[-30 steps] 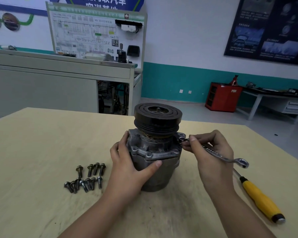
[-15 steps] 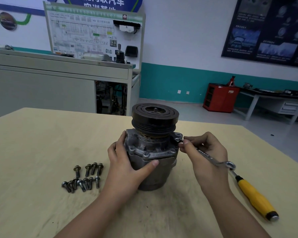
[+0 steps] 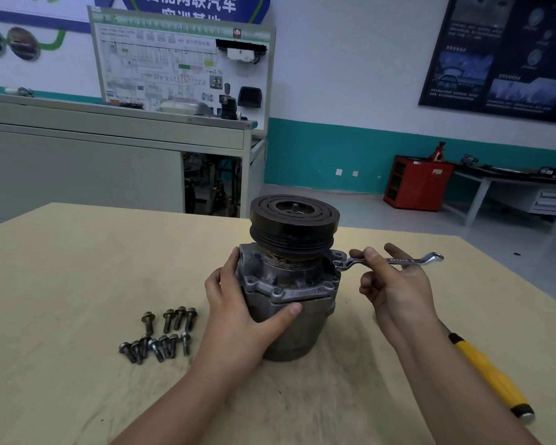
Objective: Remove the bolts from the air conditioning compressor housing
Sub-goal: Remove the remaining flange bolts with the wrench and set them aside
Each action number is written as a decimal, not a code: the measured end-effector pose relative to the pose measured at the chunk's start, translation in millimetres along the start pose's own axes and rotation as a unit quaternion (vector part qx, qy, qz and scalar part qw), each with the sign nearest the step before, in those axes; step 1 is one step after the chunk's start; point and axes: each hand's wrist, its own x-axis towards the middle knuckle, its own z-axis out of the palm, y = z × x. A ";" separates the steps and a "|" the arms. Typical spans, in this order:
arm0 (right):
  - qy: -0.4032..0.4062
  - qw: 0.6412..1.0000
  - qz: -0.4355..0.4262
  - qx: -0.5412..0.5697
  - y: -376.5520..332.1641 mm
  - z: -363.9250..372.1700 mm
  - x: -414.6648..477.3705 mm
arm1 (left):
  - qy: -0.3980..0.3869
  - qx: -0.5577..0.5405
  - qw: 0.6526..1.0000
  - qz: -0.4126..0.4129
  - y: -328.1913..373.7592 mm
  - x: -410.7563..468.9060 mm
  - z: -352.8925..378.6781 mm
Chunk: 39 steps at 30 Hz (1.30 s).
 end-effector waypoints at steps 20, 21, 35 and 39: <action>-0.066 0.991 0.051 -0.104 -0.8 22.6 26.7 | 0.003 -0.007 1.000 0.021 -4.4 0.6 1.5; -0.060 0.994 0.050 -0.078 -0.5 22.3 25.1 | 0.004 -0.008 1.000 0.021 -4.4 0.5 1.8; 0.021 0.996 -0.063 0.062 -16.5 18.2 6.0 | 0.005 0.003 1.000 0.024 -4.0 0.7 1.0; 0.026 0.989 -0.142 0.007 -16.4 14.3 -9.9 | 0.002 0.006 1.000 0.015 -3.7 1.0 1.4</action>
